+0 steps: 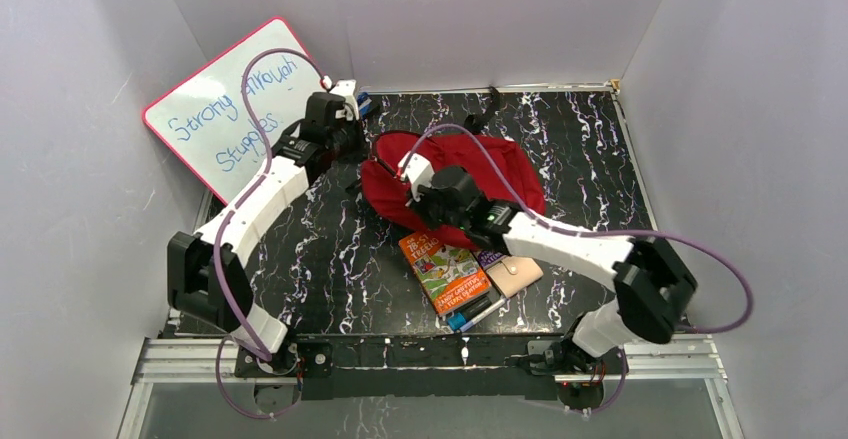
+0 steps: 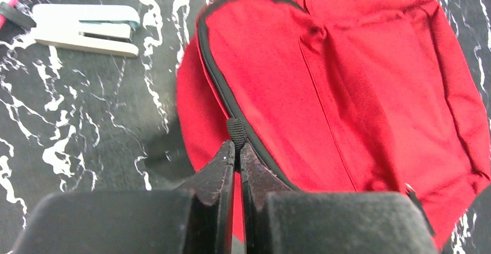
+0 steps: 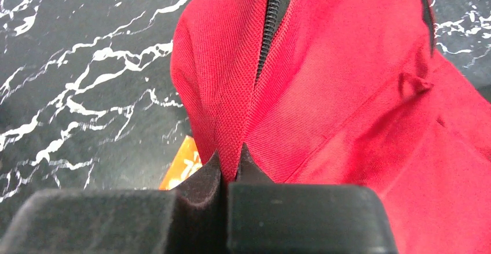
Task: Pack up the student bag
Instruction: Unzip the student bag at the center of the board.
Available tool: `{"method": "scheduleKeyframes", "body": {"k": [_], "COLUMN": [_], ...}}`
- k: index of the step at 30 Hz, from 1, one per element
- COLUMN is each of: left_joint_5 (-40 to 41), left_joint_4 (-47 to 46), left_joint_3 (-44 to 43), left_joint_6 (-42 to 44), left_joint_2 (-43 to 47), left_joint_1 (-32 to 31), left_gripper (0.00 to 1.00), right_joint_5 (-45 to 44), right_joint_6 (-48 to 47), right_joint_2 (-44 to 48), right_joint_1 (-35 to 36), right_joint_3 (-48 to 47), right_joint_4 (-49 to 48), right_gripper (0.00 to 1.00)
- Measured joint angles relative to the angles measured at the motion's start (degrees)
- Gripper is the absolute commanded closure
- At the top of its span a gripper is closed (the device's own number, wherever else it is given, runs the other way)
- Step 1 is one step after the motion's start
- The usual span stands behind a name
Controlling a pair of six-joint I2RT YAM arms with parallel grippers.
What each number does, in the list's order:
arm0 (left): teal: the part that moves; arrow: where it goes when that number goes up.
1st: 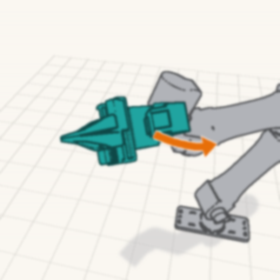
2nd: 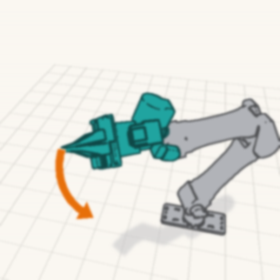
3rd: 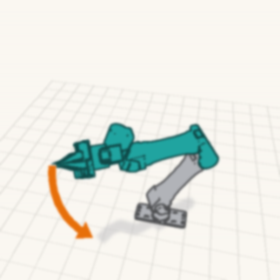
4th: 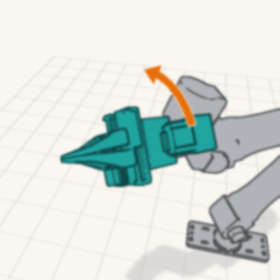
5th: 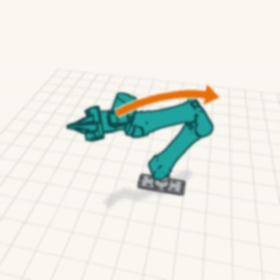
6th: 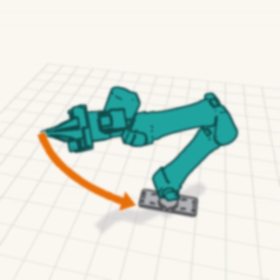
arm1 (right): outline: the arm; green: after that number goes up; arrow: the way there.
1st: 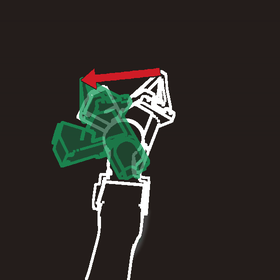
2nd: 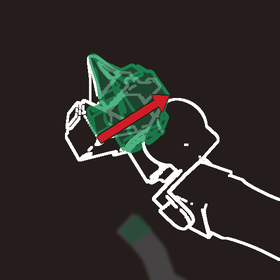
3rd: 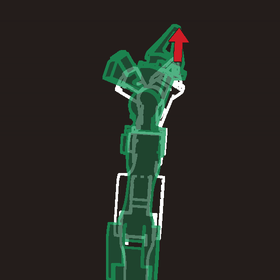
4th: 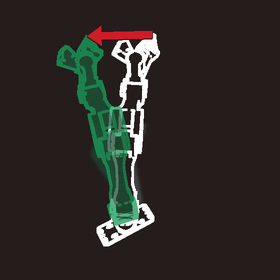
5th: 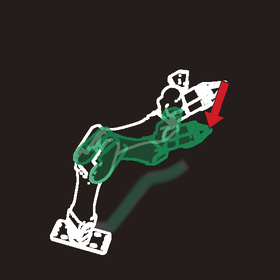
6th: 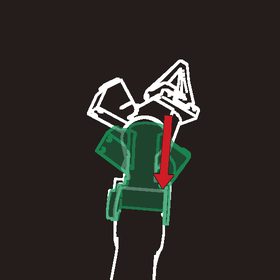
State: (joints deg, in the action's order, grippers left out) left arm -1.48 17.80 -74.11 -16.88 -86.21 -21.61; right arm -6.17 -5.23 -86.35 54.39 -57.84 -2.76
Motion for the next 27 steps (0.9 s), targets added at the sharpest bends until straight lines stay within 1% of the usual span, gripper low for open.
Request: {"method": "scheduleKeyframes", "body": {"k": [5, 11, 12, 13, 14, 15, 17, 19, 23, 27], "left_joint_5": [3.1, 5.44, 5.6, 5.6, 5.51, 5.31, 5.09, 4.13, 0.61, -1.97], "left_joint_4": [0.48, 0.79, 0.96, 1.27, 1.55, 1.81, 1.6, 1.14, 0.28, -0.04], "left_joint_3": [-5.53, -7.43, -7.43, -7.43, -7.43, -7.43, -7.43, -7.34, -5.77, -3.13], "left_joint_6": [-0.07, 0.0, 0.02, 0.02, 0.0, 0.02, 0.39, 0.63, 0.63, 0.04], "left_joint_2": [-5.03, -9.03, -9.4, -9.64, -9.81, -9.84, -9.84, -9.84, -9.53, -8.15], "left_joint_1": [0.26, 0.57, 0.59, 0.59, 0.59, 0.59, 0.83, 1.31, 1.92, 1.99], "left_gripper": [1.0, 1.0, 1.0, 1.0, 1.0, 1.0, 1.0, 1.0, 1.0, 1.0], "right_joint_5": [0.33, -2.38, -3.43, -4.35, -5.44, -6.12, -7.67, -7.96, -6.4, -3.13], "right_joint_6": [-2.69, -3.5, -3.3, -3.02, -2.4, -1.46, -0.07, 1.44, 3.69, 5.86], "right_joint_2": [9.73, 18.43, 19.69, 20.59, 21.42, 21.92, 23.19, 24.02, 23.3, 18.45], "right_joint_1": [-0.04, -0.04, -0.04, -0.04, -0.04, -0.04, -0.02, -0.02, -0.04, -0.04], "right_joint_3": [3.87, 6.36, 6.69, 6.8, 6.84, 6.84, 6.84, 6.75, 4.66, -0.35], "right_joint_4": [5.55, 13.31, 14.75, 15.91, 17.05, 17.75, 19.98, 21.2, 21.11, 18.08], "right_gripper": [1.0, 1.0, 0.9, 0.66, 0.51, 0.45, 0.35, 0.29, 0.23, 0.21]}}
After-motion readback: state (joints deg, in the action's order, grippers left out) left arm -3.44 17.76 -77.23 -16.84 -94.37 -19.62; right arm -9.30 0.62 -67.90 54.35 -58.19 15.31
